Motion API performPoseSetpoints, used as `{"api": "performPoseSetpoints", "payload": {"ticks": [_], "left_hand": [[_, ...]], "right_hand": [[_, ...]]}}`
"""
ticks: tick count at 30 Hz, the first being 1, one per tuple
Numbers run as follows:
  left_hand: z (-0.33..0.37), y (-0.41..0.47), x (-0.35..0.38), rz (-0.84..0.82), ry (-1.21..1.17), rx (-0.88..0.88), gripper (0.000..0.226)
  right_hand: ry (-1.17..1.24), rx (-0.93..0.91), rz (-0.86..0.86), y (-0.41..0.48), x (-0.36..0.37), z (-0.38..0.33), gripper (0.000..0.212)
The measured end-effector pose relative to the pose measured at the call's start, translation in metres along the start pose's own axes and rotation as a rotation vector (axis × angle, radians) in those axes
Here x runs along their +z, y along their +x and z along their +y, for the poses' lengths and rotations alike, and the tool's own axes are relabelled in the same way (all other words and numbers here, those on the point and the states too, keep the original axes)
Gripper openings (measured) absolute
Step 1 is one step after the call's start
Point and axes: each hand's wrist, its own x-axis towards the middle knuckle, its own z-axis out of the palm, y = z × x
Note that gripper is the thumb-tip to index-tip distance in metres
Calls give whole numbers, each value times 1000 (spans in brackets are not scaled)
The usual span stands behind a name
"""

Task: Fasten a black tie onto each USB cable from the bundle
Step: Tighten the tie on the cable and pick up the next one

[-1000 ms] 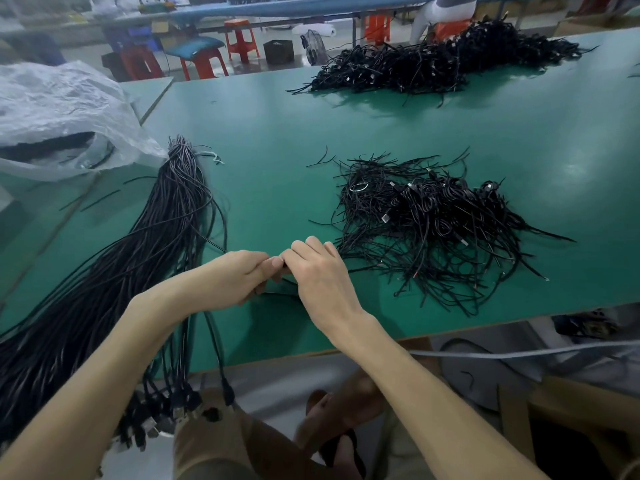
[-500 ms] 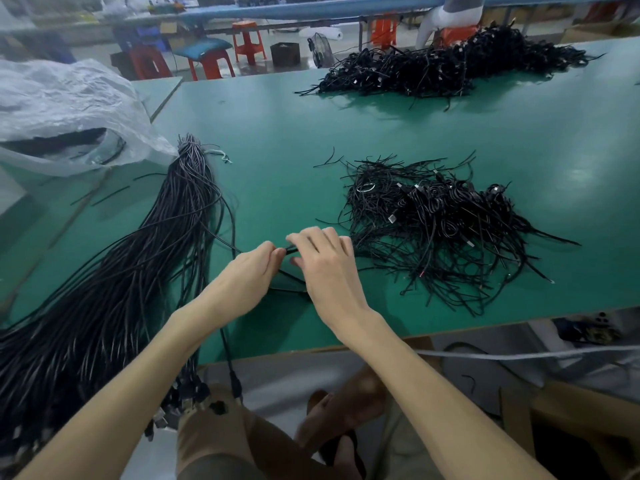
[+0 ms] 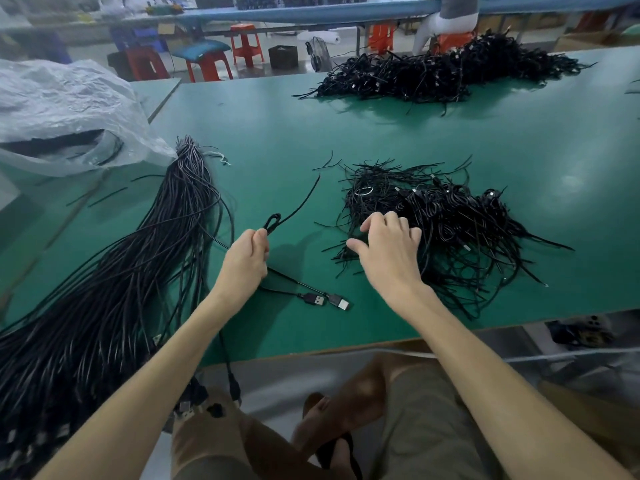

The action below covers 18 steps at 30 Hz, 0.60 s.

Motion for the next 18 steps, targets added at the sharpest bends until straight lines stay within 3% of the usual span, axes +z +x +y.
{"api": "performPoseSetpoints", "payload": {"ticks": [10,18], "left_hand": [[-7,2,-4,-108,-92,-3,38],[-5,0,-4,-99,-109,10,38]], "right_hand": [[-20,-69,-15,3,5,9,23],[-14,-91,-30,7,-2,14,15]]}}
